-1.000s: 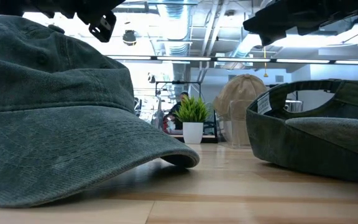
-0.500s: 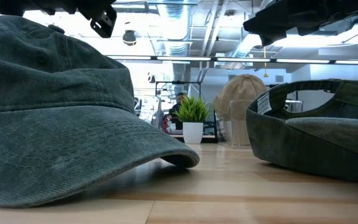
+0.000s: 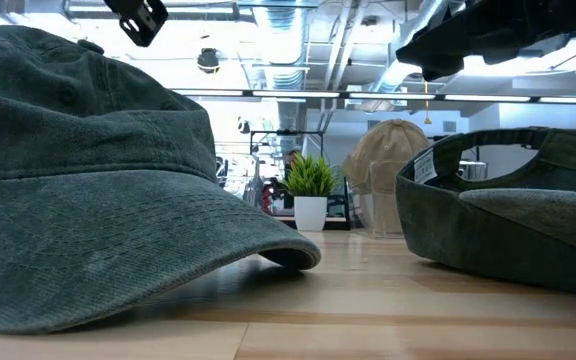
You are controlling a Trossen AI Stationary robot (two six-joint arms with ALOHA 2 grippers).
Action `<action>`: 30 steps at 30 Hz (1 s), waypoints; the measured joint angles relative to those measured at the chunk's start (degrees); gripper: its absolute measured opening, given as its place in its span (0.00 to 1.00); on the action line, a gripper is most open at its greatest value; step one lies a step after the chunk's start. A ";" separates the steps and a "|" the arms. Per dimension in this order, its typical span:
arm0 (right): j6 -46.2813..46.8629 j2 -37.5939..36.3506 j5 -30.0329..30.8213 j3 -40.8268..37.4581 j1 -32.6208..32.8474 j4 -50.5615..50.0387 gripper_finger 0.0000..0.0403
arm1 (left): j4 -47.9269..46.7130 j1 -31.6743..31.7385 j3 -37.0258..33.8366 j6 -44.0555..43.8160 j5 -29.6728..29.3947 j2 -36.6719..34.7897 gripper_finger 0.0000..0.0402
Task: Pick & Place hat
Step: Put the brown cap into the right transparent bin
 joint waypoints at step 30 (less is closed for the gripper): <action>1.04 0.00 0.00 0.02 0.00 -1.64 0.32 | -35.11 -16.36 12.94 -41.95 6.77 5.14 0.25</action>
